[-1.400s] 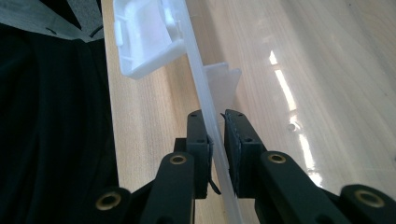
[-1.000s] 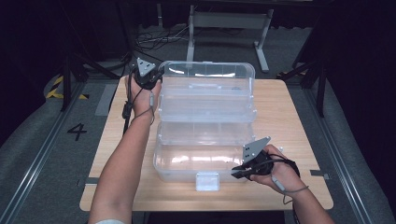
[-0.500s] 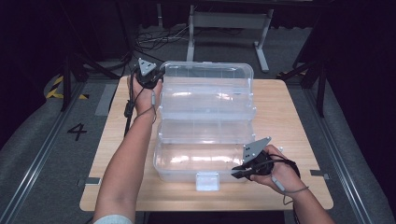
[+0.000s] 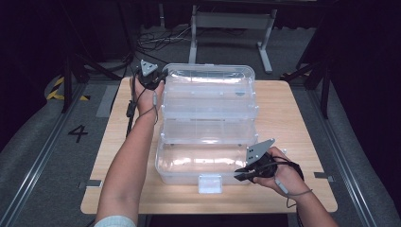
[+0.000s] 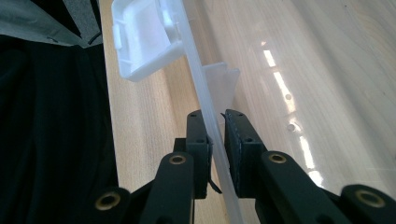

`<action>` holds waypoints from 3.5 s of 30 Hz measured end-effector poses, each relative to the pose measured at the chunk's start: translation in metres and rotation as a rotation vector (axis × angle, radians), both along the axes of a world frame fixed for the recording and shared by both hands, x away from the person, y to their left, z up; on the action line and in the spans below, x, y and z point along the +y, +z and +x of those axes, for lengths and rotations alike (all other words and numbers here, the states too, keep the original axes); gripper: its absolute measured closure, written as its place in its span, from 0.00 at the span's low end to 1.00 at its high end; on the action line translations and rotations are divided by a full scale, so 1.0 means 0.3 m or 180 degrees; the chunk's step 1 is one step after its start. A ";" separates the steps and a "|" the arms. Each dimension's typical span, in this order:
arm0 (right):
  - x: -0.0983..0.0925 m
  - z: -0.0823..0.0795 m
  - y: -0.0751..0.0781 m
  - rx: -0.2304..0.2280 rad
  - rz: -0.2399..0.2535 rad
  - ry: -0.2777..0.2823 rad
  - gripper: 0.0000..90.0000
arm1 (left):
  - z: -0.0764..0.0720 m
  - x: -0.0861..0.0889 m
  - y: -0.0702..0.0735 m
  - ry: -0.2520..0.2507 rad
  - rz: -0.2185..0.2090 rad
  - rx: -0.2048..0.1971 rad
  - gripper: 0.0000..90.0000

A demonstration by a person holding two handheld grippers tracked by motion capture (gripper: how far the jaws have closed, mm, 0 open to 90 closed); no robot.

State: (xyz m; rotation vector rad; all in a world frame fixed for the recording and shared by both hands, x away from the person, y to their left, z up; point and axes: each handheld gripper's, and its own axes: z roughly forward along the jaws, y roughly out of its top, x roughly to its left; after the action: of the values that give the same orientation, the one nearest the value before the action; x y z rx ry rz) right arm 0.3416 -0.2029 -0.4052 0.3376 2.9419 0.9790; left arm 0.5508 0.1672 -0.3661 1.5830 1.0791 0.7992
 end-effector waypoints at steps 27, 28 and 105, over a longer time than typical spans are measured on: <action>0.002 0.001 0.000 0.0028 -0.0006 -0.0018 0.90 | 0.054 0.023 -0.087 -0.0065 -0.0419 0.0085 0.90; 0.002 0.001 0.000 0.0028 -0.0006 -0.0020 0.89 | 0.055 0.023 -0.089 -0.0054 -0.0425 0.0091 0.90; -0.220 0.013 0.163 -0.0284 0.1012 -0.0686 0.82 | -0.479 0.109 0.086 -0.0617 -0.0134 0.0077 0.65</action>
State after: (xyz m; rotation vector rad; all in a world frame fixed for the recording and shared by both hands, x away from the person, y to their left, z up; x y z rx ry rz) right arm 0.3455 -0.2690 -0.3563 0.5870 2.5983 1.3858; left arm 0.4072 0.1999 -0.3404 1.6365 0.9369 0.6247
